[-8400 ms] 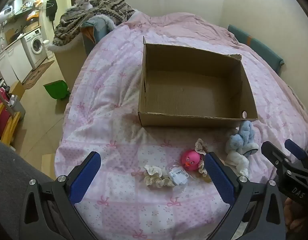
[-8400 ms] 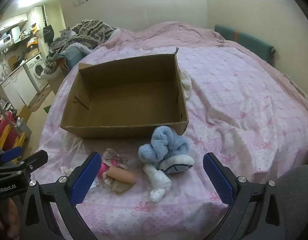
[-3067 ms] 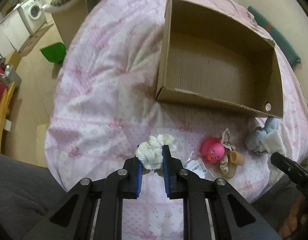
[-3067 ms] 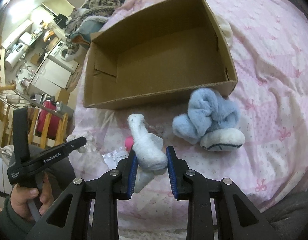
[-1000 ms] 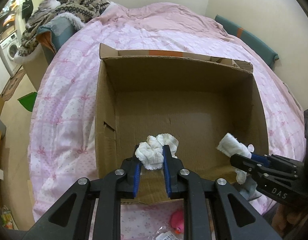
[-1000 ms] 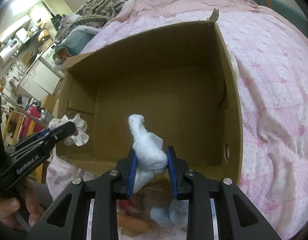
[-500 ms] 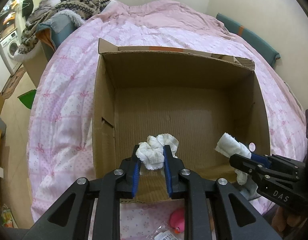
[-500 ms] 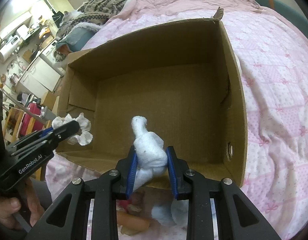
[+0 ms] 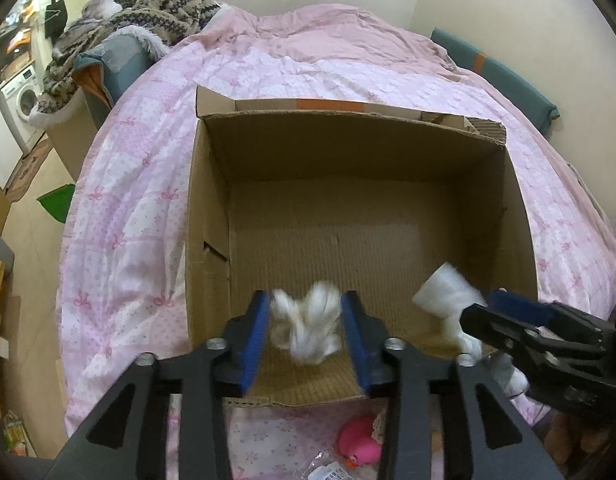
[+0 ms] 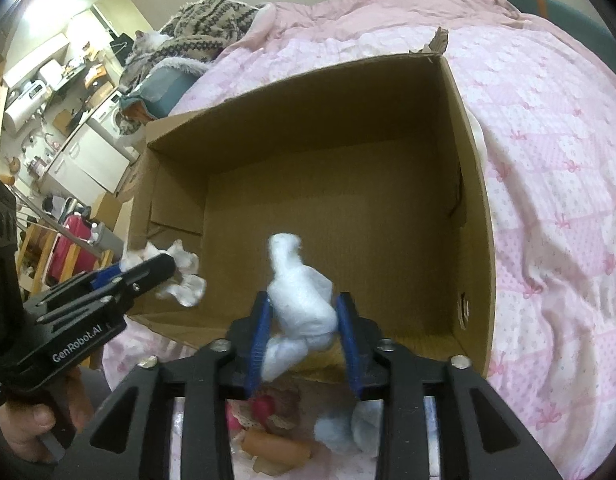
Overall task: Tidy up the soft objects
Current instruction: 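Carry both items into the box and open both tools to release them, then grasp the clear plastic bag with the left tool while the right tool grasps the tan cylinder, then carry the bag into the box and open the left tool while the right tool drops the cylinder inside, then withdraw both open tools from the box toward the remaining items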
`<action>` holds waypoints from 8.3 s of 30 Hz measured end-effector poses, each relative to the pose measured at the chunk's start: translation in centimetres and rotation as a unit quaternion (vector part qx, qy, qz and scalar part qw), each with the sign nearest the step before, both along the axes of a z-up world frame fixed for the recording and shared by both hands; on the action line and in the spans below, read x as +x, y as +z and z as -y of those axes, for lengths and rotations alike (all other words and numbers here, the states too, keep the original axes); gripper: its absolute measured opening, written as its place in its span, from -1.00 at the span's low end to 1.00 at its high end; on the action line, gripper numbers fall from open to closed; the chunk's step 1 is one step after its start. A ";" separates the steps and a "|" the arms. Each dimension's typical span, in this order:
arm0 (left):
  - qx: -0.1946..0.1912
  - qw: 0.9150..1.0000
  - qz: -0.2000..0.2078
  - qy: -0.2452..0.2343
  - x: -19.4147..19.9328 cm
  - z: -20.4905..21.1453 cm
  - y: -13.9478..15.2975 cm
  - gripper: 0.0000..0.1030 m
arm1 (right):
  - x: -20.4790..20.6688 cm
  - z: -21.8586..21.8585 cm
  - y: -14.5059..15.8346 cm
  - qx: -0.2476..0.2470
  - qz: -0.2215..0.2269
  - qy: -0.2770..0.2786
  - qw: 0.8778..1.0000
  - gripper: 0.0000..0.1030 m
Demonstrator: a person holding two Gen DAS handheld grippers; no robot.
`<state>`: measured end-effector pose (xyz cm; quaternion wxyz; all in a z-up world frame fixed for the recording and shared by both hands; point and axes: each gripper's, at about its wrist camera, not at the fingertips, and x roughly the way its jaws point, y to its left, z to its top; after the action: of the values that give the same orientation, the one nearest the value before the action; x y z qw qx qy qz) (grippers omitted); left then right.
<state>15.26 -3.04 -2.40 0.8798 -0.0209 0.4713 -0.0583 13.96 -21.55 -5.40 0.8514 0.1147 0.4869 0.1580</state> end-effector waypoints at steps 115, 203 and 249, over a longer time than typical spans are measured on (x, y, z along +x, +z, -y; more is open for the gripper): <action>-0.033 0.989 -0.141 0.041 -8.7 -3.0 -4.7 -0.76 | -5.5 -2.0 -6.2 0.044 -0.178 0.033 0.982 -0.93; 0.007 1.000 0.006 -0.005 -0.1 -0.8 0.0 -0.76 | 0.3 0.1 -1.1 0.058 -0.064 0.040 0.995 -0.93; 0.022 0.999 0.031 0.006 -1.6 -1.1 1.2 0.33 | -0.3 3.4 2.3 0.051 0.020 -0.061 0.997 0.49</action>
<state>13.67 -1.94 -1.16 0.8945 -0.0030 0.4449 -0.0432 13.68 -25.00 -3.07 0.8620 0.1842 0.4535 0.1321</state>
